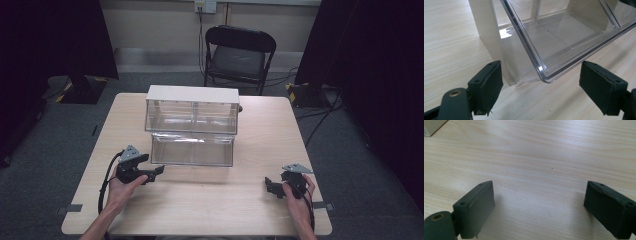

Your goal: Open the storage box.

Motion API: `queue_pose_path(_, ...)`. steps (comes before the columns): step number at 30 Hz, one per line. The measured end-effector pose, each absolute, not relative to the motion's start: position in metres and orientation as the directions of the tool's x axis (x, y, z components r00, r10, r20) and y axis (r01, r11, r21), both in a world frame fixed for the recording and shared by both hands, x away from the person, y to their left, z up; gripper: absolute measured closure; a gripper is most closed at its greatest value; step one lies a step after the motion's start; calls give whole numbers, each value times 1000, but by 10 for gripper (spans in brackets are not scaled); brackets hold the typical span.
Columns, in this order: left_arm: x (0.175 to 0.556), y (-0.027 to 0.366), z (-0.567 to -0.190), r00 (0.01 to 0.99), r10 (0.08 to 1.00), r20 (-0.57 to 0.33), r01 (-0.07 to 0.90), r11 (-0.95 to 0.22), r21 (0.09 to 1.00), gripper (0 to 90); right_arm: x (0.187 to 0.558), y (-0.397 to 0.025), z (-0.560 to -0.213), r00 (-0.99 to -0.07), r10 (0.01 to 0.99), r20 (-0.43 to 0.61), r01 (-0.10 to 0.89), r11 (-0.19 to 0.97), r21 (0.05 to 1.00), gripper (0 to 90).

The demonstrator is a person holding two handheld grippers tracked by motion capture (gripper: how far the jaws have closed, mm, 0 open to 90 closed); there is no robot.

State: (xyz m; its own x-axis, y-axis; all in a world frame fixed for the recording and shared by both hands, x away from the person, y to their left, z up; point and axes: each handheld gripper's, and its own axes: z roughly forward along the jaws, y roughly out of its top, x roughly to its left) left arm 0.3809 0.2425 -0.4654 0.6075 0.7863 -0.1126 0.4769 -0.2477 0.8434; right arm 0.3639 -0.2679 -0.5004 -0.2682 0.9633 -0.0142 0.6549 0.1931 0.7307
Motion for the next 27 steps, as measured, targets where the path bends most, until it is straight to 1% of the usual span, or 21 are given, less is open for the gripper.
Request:
queue_pose_path(8, 380, 244, -465, 613, 781, -119, 469, -238, 850, 195, 364, -268, -500, -268, 963, -14, 655, 193, 731, 89)
queue_pose_path(27, 379, 245, -463, 620, 773, -138, 463, -218, 859, 178, 364, -268, -500, -268, 963, -14, 655, 193, 731, 88)
